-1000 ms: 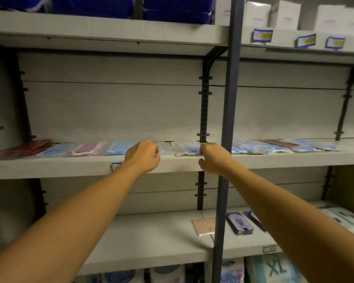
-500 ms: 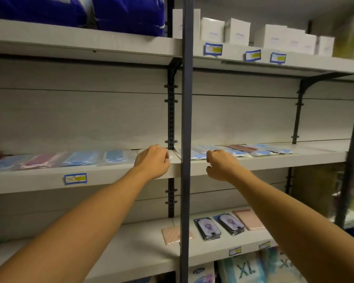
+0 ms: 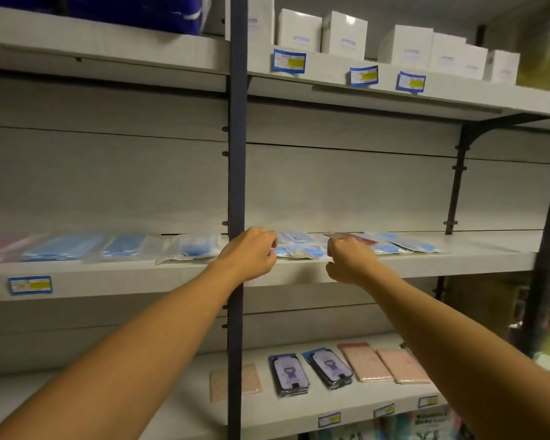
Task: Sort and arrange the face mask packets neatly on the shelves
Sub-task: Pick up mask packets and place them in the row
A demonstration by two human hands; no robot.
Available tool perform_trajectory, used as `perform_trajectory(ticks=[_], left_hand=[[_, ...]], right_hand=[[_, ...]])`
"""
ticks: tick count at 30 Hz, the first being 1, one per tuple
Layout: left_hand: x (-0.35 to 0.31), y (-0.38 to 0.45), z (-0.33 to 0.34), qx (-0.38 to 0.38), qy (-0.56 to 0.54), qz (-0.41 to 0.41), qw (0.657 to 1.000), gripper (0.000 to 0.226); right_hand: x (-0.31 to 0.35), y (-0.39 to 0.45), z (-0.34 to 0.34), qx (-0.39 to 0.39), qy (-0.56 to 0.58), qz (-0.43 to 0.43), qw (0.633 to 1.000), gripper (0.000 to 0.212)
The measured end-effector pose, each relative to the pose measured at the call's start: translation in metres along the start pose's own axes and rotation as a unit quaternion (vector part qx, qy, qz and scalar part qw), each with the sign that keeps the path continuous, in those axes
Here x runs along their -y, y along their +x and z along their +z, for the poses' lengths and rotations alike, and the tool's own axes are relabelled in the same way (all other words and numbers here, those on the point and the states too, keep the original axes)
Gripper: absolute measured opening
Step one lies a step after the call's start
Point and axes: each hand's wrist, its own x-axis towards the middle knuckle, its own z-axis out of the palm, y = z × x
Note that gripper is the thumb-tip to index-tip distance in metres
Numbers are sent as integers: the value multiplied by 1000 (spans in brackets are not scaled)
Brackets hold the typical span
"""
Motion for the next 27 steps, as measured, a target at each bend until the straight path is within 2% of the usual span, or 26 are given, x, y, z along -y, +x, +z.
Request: perform_trajectory(ticks=[7,12,19,23,27], left_hand=[[-5,39,20,26,13,-46,999,18],[-6,69,36,14,12,-65,998,19],[8,112,61,12,24,-149,989,19],[22,147,72,37,1,-226,973,24],[26,176,89,47,-9,-262,964,23]], right_hand=[[-31,33,7,-1,-8,-21,1000,24],[-43,59,22,-2,14,-15,1000,26],[-66,107,40,-37,52,12,998,21],[-81,136,46,-36,50,24,998,22],[-92,162,60,-34,52,38,997,22]])
